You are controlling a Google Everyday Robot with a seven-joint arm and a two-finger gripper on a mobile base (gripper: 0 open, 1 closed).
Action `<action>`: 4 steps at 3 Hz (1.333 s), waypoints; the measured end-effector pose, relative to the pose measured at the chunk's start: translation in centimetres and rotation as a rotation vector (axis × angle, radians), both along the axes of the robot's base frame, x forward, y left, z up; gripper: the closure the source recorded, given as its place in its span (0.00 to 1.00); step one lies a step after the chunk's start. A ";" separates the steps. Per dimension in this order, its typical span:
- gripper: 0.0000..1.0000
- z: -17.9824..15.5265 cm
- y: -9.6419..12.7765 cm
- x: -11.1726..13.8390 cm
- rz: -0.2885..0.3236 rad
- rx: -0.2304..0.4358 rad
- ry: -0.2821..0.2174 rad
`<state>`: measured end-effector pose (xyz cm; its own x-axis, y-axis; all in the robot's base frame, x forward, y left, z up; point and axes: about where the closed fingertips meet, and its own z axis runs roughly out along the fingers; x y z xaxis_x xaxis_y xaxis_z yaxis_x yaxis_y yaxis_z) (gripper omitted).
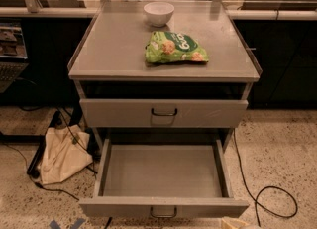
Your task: Close middle drawer
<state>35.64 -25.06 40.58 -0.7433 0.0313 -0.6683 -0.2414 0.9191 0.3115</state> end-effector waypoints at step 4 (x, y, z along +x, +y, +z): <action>1.00 -6.1 3.2 9.6 0.142 0.037 -0.014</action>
Offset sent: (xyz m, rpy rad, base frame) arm 0.0719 0.0107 -0.0926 0.0534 0.0583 0.0729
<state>45.19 -21.89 34.52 -0.7329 -0.0487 -0.6786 -0.3728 0.8631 0.3407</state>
